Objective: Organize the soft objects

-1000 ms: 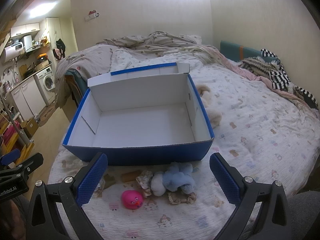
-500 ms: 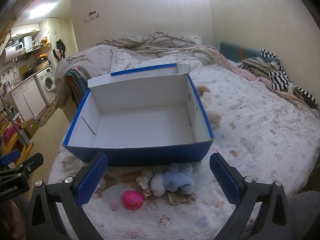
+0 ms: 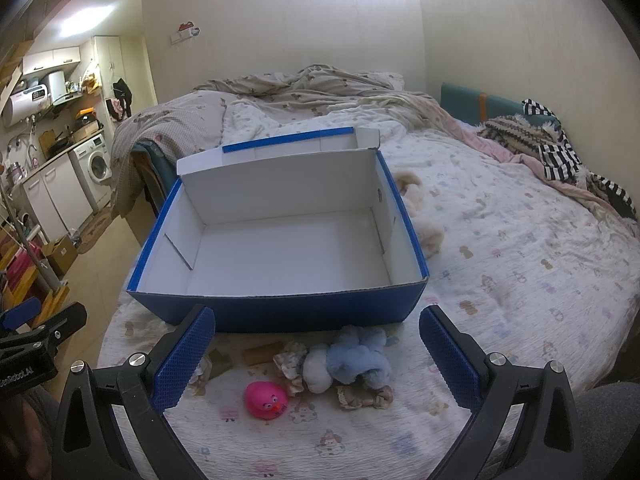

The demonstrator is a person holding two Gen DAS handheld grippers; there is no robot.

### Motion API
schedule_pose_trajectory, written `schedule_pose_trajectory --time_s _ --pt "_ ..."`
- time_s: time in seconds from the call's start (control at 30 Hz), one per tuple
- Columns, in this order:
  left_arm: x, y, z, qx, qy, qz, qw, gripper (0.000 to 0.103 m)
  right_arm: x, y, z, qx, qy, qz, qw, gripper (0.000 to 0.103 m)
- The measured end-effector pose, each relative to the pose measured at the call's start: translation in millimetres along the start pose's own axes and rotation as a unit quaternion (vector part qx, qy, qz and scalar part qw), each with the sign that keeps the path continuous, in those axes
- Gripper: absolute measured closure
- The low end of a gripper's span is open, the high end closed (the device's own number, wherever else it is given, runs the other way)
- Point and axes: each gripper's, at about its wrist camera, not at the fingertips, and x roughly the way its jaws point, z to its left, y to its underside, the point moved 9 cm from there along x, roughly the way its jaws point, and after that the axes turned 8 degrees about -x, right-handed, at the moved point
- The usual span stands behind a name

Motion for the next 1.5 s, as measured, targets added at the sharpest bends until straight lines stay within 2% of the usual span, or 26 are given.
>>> schedule_pose_trajectory --time_s 1.2,1.37,1.5 --pt "-7 -4 -6 0.004 0.009 -0.013 0.9999 0.0 -2 -2 5 0.002 -0.006 0.003 1.0 0.0" --pt "-8 -10 -5 -0.001 0.008 -0.005 1.0 0.0 -1 -8 7 -0.002 -0.024 0.012 1.0 0.0" --pt "-2 -16 -1 -0.005 0.005 0.013 0.9999 0.0 6 -16 10 0.002 -0.056 0.037 0.998 0.0"
